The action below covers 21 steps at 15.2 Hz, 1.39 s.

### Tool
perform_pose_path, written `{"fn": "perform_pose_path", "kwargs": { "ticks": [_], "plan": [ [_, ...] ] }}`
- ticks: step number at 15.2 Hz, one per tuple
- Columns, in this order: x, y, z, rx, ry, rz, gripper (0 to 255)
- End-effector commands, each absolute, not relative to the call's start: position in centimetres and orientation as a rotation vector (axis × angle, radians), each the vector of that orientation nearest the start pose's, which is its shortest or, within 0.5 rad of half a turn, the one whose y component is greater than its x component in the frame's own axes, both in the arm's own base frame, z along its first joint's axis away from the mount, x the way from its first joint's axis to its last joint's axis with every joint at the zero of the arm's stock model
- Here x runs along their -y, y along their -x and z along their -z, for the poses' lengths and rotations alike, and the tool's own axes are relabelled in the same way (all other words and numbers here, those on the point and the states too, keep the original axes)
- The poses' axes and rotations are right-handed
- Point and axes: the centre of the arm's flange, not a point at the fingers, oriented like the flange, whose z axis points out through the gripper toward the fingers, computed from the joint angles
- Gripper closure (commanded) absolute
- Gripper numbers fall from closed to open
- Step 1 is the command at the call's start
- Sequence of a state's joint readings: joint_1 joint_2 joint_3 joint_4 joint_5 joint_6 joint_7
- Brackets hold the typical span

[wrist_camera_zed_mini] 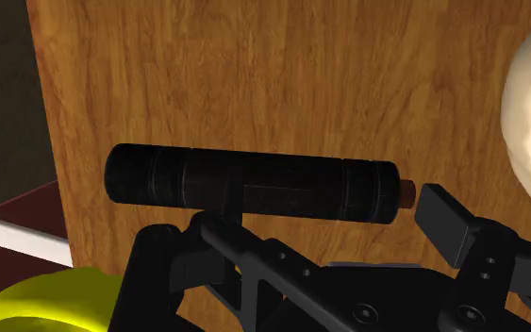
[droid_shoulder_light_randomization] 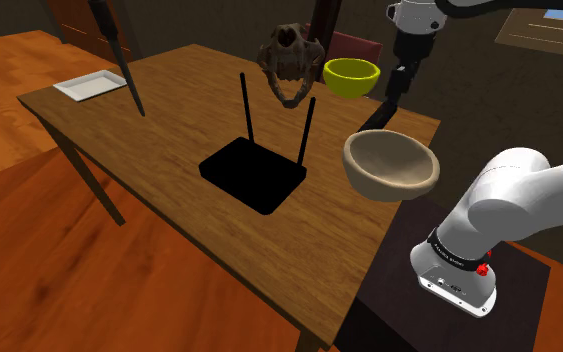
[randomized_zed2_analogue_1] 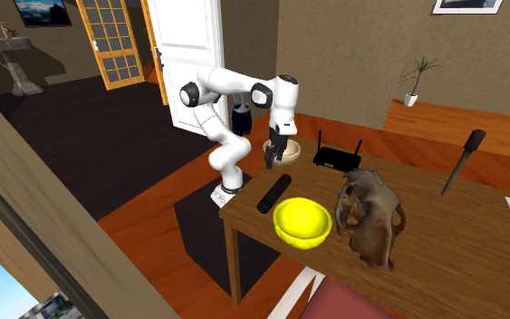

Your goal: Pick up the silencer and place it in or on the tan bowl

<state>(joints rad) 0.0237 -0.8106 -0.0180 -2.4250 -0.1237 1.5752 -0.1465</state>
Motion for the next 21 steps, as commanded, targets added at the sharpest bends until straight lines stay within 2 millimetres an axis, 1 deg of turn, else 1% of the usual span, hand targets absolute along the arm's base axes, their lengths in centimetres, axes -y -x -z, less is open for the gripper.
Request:
{"fn": "perform_pose_path", "kwargs": {
  "ticks": [1,2,3,4,5,7,8,15,16,21],
  "plan": [
    [1.3,-29.9,-56.6,0.261,3.238,-0.076,0],
    [1.7,-30.7,-55.7,-0.082,3.231,-0.057,0],
    [2.3,-31.5,-54.7,-0.420,3.187,-0.038,0],
    [3.0,-32.1,-53.7,-0.749,3.108,-0.019,0],
    [3.9,-32.6,-52.7,-1.066,2.993,0.000,0],
    [5.7,-33.0,-50.8,-1.649,2.670,0.038,0],
    [6.4,-33.0,-50.1,-1.840,2.525,0.051,0],
    [6.4,-33.1,-46.4,-1.840,2.525,0.051,0],
    [6.4,-33.2,-46.1,-1.840,2.525,0.051,0],
    [6.4,-33.2,-46.1,-1.840,2.525,0.051,0]
  ]
}}
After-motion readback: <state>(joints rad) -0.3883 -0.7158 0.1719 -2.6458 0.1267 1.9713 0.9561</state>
